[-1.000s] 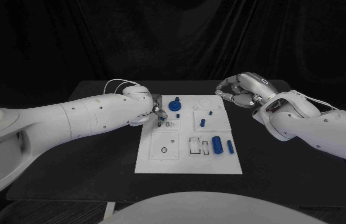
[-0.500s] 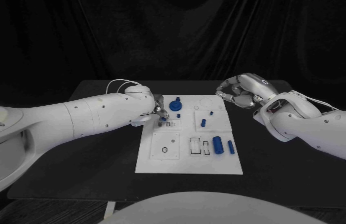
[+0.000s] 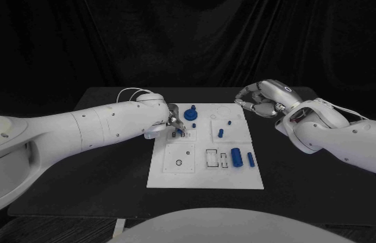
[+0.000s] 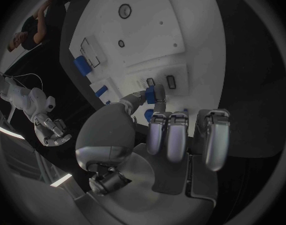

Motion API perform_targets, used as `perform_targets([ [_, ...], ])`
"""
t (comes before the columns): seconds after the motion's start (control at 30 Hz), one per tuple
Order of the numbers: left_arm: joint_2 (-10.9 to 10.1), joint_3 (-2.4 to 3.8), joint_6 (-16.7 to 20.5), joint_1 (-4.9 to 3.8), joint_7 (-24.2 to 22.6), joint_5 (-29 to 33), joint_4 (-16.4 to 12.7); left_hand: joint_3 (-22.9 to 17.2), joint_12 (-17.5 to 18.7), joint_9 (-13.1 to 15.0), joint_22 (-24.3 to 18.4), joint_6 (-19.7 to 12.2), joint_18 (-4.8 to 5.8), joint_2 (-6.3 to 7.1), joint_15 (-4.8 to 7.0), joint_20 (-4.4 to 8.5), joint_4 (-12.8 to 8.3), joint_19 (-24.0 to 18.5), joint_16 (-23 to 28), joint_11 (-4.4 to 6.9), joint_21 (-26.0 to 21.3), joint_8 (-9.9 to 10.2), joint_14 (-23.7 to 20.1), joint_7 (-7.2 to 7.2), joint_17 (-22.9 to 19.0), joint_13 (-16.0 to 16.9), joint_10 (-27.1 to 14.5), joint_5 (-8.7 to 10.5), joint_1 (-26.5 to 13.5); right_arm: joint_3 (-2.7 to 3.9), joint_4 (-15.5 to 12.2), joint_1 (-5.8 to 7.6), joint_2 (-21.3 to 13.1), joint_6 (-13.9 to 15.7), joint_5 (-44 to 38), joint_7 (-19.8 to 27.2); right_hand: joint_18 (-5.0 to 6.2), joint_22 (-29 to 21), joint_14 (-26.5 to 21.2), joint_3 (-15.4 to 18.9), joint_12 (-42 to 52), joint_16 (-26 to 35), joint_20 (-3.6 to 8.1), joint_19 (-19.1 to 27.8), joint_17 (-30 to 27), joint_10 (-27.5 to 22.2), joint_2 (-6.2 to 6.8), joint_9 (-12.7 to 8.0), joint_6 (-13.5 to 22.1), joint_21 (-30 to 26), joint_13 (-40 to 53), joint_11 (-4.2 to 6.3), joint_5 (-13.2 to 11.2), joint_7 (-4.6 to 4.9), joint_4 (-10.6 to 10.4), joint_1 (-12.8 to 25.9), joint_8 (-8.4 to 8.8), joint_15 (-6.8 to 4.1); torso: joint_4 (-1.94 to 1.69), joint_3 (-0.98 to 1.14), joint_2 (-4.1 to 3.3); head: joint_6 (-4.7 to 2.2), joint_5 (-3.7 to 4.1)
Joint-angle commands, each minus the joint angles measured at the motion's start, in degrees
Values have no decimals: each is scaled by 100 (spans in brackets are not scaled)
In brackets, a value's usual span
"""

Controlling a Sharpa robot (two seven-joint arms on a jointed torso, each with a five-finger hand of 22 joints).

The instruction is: Assemble the parts on the task board

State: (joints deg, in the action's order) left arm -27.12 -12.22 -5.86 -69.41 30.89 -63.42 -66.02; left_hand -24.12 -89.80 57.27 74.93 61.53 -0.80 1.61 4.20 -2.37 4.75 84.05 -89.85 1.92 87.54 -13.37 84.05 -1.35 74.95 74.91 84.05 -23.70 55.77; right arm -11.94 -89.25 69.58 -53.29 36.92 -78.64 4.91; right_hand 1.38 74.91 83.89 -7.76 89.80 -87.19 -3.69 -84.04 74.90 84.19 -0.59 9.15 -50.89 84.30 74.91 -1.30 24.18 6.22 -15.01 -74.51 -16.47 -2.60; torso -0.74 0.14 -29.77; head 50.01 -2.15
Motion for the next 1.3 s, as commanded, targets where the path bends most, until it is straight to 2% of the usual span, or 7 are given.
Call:
perform_targets([
  [0.03, 22, 5, -77, 12, -5, 136, 3, -29, -20, -5, 1310, 29, -8, -21, 33, 36, -10, 344, -15, 27, 14, 32, 595, -13, 1505, 1509, 595, 5, -15, 4, -7, -12, -5, -13, -10, -102, 34, 1276, 458, -41, 20, 30, -23, -299, 758, 581, -14, -8, -38, -35, 1509, -40, 20, 10, -7, -48, 28, 31, 2, 0, 2, -1, -4],
  [0.7, 60, 5, -103, 76, -36, 139, 73, -46, -20, -13, 1289, 19, -17, -31, 30, 35, -24, 318, -15, 23, -11, 56, 595, -19, 1505, 1509, 595, 3, -3, 4, -11, -13, -4, -20, -10, -106, 36, 1274, 458, -46, 20, 30, -23, -296, 757, 581, -11, -8, -42, -42, 1509, -43, 29, 13, -6, -52, 32, 32, -1, 1, -1, -1, -20],
  [1.3, 92, 5, 15, 124, -158, 139, 145, -66, -20, -19, 1273, 8, -25, -54, 26, 33, -30, 296, -15, 17, -32, 77, 595, -26, 1505, 1509, 595, 0, 8, 4, -2, -29, -17, -30, -10, -111, 36, 1274, 458, -46, 20, 30, -23, -296, 757, 581, -11, -8, -42, -42, 1509, -43, 29, 13, -6, -52, 32, 32, 2, -1, 1, -1, -16],
])
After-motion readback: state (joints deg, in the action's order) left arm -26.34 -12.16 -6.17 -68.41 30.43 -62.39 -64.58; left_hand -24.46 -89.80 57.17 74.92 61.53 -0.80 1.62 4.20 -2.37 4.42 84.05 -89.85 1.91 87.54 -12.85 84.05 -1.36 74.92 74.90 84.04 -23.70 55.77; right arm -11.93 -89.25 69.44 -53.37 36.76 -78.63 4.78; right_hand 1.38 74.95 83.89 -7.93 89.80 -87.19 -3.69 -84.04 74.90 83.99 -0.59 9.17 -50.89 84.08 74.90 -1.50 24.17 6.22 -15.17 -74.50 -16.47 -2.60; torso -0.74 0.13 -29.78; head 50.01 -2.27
